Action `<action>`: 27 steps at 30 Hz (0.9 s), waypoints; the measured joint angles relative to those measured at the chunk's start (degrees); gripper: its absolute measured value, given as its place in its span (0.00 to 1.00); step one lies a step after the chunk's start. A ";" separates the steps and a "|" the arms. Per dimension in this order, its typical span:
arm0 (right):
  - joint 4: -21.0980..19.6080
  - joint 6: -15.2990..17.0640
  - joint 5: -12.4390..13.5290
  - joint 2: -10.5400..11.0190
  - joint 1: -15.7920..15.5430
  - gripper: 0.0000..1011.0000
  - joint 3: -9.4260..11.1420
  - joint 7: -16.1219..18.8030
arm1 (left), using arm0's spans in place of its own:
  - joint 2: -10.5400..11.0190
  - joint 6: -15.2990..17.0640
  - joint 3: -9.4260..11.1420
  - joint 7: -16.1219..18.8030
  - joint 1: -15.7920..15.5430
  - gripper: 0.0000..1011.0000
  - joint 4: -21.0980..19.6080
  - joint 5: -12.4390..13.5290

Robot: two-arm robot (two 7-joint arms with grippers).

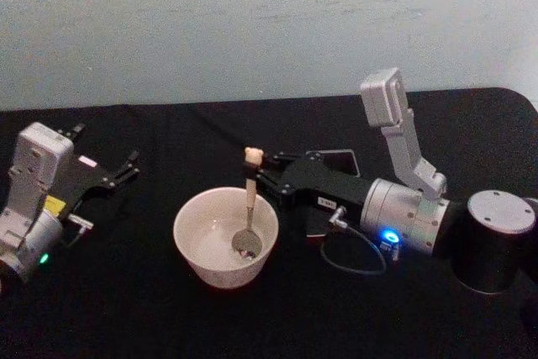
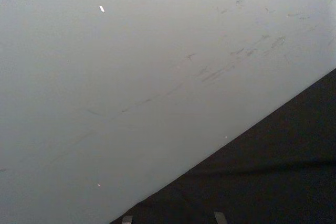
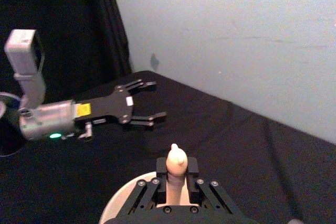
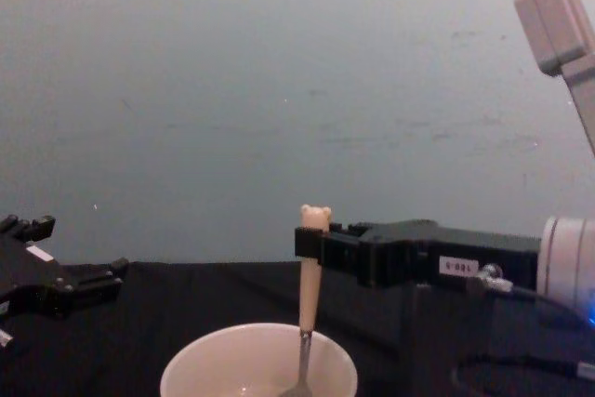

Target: Pick up the stirring spoon with one hand, stir inside the cup, then place it back in its original position.

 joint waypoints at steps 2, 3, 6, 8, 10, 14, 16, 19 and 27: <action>-0.58 0.15 0.34 0.20 -0.39 0.22 -0.09 0.05 | 0.00 0.00 0.00 0.00 0.00 0.99 0.00 0.00; -0.82 0.23 0.50 0.27 -0.59 0.22 -0.20 0.07 | 0.00 0.00 0.00 0.00 0.00 0.99 0.00 0.00; -1.31 0.42 0.92 0.23 -0.93 0.22 -0.99 0.12 | 0.00 0.00 0.00 0.00 0.00 0.99 0.00 0.00; -1.32 0.43 1.05 -0.09 -0.94 0.22 -1.55 0.15 | 0.00 0.00 0.00 0.00 0.00 0.99 0.00 0.00; -1.14 0.28 1.06 -0.63 -0.76 0.22 -2.19 0.16 | 0.00 0.00 0.00 0.00 0.00 0.99 0.00 0.00; -0.08 -0.19 1.00 -1.94 0.21 0.22 -3.25 0.19 | 0.00 0.00 0.00 0.00 0.00 0.99 0.00 0.00; 0.72 -0.47 0.87 -2.80 0.93 0.22 -3.73 0.10 | 0.00 0.00 0.00 0.00 0.00 0.99 0.00 0.00; 2.04 -0.78 0.38 -3.91 1.92 0.22 -4.28 -0.11 | 0.00 0.00 0.00 0.00 0.00 0.99 0.00 0.00; 6.30 -1.37 -1.15 -6.41 4.42 0.22 -5.03 -1.07 | 0.00 0.00 0.00 0.00 0.00 0.99 0.00 0.00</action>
